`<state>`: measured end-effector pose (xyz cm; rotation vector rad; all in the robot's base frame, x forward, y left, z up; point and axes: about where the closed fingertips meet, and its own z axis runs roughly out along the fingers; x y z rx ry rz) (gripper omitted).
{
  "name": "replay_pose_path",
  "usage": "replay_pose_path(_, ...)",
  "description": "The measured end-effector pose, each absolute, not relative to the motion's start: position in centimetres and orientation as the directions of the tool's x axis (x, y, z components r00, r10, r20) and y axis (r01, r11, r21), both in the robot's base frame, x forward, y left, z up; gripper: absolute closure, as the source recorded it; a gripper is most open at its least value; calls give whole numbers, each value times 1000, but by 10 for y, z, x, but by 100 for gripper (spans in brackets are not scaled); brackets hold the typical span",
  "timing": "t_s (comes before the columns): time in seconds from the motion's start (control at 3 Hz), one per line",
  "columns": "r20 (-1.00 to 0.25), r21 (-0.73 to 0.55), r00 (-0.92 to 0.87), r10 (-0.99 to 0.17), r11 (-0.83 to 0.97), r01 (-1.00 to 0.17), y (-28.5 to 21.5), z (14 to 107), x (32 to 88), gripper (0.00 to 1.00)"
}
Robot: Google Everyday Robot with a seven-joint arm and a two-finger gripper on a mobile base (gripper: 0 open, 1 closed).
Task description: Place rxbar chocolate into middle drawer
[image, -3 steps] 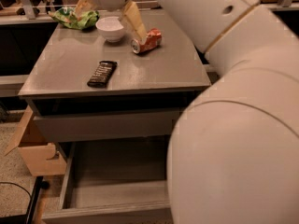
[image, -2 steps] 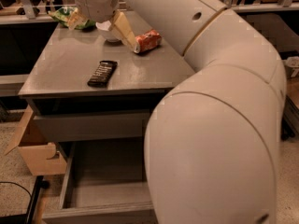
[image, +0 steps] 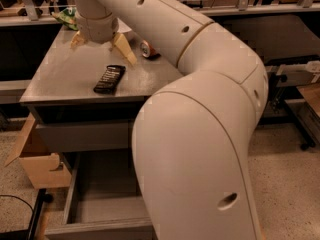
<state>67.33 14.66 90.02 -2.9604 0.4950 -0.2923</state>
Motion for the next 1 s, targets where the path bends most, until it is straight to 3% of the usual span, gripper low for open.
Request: replay_pose_path(1.0, 92, -158, 943, -318, -940, -302, 179, 852, 680, 0)
